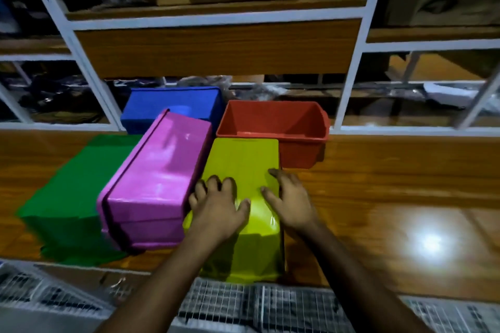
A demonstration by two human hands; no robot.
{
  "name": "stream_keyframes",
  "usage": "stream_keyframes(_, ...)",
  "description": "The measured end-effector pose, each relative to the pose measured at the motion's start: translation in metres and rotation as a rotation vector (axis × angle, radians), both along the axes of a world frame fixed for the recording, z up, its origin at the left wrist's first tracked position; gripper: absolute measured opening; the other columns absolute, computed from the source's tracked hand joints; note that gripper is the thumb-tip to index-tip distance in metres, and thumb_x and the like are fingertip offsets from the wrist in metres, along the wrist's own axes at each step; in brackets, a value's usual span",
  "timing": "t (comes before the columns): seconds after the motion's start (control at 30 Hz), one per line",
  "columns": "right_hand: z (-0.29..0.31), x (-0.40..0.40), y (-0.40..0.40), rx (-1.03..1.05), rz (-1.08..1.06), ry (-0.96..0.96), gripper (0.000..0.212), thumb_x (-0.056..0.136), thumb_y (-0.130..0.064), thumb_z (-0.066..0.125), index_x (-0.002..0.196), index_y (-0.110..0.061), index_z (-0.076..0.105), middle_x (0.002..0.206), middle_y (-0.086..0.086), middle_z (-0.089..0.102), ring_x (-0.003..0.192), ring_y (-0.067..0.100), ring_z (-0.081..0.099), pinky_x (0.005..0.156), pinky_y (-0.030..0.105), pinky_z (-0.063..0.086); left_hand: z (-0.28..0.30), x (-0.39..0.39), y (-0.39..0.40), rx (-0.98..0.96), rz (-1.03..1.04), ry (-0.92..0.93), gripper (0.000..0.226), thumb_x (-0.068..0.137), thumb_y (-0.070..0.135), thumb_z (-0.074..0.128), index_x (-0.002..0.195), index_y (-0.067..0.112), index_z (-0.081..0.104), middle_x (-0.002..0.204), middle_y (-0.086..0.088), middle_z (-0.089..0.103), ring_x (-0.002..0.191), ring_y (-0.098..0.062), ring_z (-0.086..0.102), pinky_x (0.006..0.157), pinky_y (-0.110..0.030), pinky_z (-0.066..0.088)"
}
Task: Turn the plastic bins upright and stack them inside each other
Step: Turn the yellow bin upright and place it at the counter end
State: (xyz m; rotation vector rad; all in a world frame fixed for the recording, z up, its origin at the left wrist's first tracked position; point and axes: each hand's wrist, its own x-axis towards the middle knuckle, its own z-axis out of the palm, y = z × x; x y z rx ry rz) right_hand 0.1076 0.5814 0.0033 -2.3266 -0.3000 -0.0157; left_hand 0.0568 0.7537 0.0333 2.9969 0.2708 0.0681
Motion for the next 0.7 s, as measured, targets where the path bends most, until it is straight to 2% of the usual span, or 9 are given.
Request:
stream_keyframes(0.07, -0.001, 0.001, 0.001, 0.026, -0.039, 0.035, 0.06, 0.087, -0.056, 0.053, 0.141, -0.031, 0.047, 0.139, 0.007, 0.053, 0.127, 0.025, 0.05, 0.1, 0.037, 0.044, 0.0, 0.004, -0.003, -0.013, -0.004, -0.027, 0.059, 0.082, 0.065, 0.041, 0.123, 0.022, 0.045, 0.137, -0.013, 0.04, 0.126, -0.039, 0.032, 0.099, -0.052, 0.031)
stream_keyframes(0.23, -0.004, -0.004, -0.012, 0.065, -0.075, 0.024, 0.06, 0.082, -0.061, 0.051, 0.136, -0.034, 0.05, 0.133, 0.0, 0.06, 0.113, 0.021, 0.059, 0.09, 0.038, 0.051, -0.001, 0.011, -0.003, -0.063, -0.074, -0.07, 0.055, 0.081, 0.063, 0.046, 0.123, 0.028, 0.048, 0.13, -0.009, 0.042, 0.122, -0.036, 0.032, 0.093, -0.054, 0.034)
stream_keyframes(0.33, -0.003, -0.012, -0.03, 0.08, -0.08, 0.052, 0.056, 0.084, -0.064, 0.054, 0.135, -0.04, 0.048, 0.135, -0.003, 0.06, 0.115, 0.019, 0.06, 0.094, 0.039, 0.05, 0.002, 0.011, 0.001, -0.187, -0.084, -0.077, 0.046, 0.082, 0.057, 0.052, 0.122, 0.034, 0.053, 0.134, -0.004, 0.043, 0.124, -0.035, 0.031, 0.094, -0.054, 0.036)
stream_keyframes(0.43, 0.001, -0.018, -0.049, 0.046, -0.051, 0.068, 0.05, 0.089, -0.057, 0.056, 0.136, -0.041, 0.047, 0.136, -0.003, 0.06, 0.119, 0.019, 0.059, 0.095, 0.039, 0.049, 0.004, 0.011, -0.003, -0.334, -0.069, -0.058, 0.038, 0.082, 0.051, 0.057, 0.117, 0.037, 0.058, 0.134, -0.001, 0.043, 0.124, -0.035, 0.033, 0.096, -0.053, 0.039)
stream_keyframes(0.53, 0.007, -0.027, -0.069, 0.04, -0.072, 0.059, 0.048, 0.09, -0.055, 0.055, 0.135, -0.042, 0.048, 0.136, -0.004, 0.06, 0.12, 0.017, 0.059, 0.094, 0.038, 0.05, 0.005, 0.014, -0.013, -0.449, -0.11, -0.03, 0.038, 0.079, 0.049, 0.061, 0.115, 0.038, 0.061, 0.131, -0.003, 0.045, 0.123, -0.037, 0.04, 0.1, -0.054, 0.041)
stream_keyframes(0.63, 0.01, -0.032, -0.084, 0.078, -0.133, 0.093, 0.05, 0.092, -0.05, 0.057, 0.139, -0.038, 0.045, 0.133, 0.002, 0.062, 0.12, 0.021, 0.059, 0.097, 0.04, 0.048, 0.002, 0.015, -0.027, -0.46, -0.163, -0.002, 0.041, 0.078, 0.049, 0.065, 0.118, 0.038, 0.061, 0.129, -0.003, 0.045, 0.123, -0.035, 0.043, 0.104, -0.048, 0.039)
stream_keyframes(0.7, 0.009, -0.032, -0.089, 0.186, -0.251, 0.161, 0.062, 0.091, -0.045, 0.062, 0.146, -0.029, 0.039, 0.126, 0.007, 0.065, 0.116, 0.025, 0.06, 0.1, 0.043, 0.046, 0.001, 0.014, -0.037, -0.459, -0.201, -0.017, 0.043, 0.079, 0.049, 0.065, 0.12, 0.036, 0.062, 0.128, -0.003, 0.046, 0.123, -0.033, 0.044, 0.102, -0.04, 0.038)
